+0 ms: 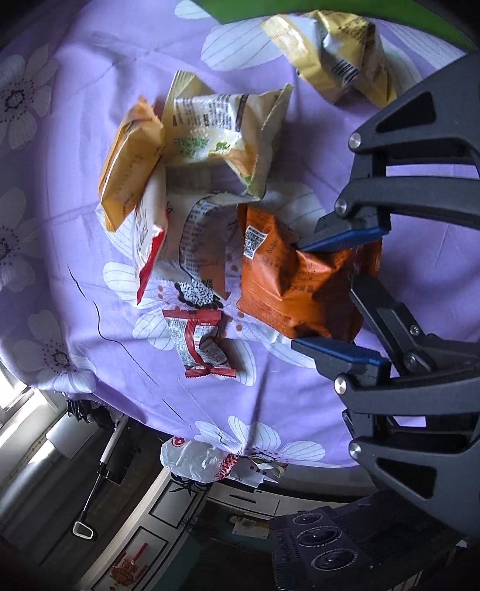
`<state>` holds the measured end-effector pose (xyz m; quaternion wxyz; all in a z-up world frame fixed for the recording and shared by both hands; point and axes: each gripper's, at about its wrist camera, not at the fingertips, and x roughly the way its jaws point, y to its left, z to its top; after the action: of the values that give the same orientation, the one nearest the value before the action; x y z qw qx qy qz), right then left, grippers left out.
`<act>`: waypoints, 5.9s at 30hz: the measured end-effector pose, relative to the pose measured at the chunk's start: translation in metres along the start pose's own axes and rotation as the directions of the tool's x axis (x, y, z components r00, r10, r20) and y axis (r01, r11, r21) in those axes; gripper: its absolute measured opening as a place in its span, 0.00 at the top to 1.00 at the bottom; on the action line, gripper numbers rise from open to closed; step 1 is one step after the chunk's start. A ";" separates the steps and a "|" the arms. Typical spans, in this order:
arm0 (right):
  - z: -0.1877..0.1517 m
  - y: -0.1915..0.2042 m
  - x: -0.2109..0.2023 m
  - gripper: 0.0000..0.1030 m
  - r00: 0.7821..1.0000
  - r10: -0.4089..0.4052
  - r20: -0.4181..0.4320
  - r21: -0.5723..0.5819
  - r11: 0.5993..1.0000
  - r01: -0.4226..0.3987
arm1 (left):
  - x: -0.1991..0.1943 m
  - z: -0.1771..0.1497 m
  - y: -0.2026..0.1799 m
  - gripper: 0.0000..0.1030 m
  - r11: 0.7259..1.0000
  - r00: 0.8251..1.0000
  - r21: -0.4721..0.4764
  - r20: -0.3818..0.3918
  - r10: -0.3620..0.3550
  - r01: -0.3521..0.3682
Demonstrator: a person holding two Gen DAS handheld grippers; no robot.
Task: Organize snacks
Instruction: 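Lift the orange bag with the right tool toward the green box, then lower the orange bag into the box and open the right tool, then move the right tool back over the red-and-silver wrapper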
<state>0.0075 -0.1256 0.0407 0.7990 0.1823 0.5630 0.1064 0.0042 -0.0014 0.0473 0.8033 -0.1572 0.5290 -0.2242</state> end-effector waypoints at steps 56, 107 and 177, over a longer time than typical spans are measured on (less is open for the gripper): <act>-0.036 -0.092 -0.163 0.56 0.897 -0.014 0.443 0.186 0.980 -0.077 | 0.000 -0.002 -0.201 0.68 0.872 0.966 0.486 0.247 -0.072 -0.060; -0.052 -0.139 -0.198 0.17 0.782 -0.379 0.496 0.410 0.895 0.174 | -0.032 0.025 -0.102 0.29 0.972 0.951 0.185 0.295 0.087 -0.147; -0.030 0.000 -0.014 0.27 0.985 -0.164 0.046 0.022 0.986 0.163 | -0.053 0.021 0.068 0.26 0.879 0.872 -0.275 0.196 0.448 -0.390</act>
<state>-0.0260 -0.1261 0.0438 0.8164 0.1453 0.5580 0.0308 0.0183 0.0848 0.0638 0.8704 -0.1561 0.4653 0.0403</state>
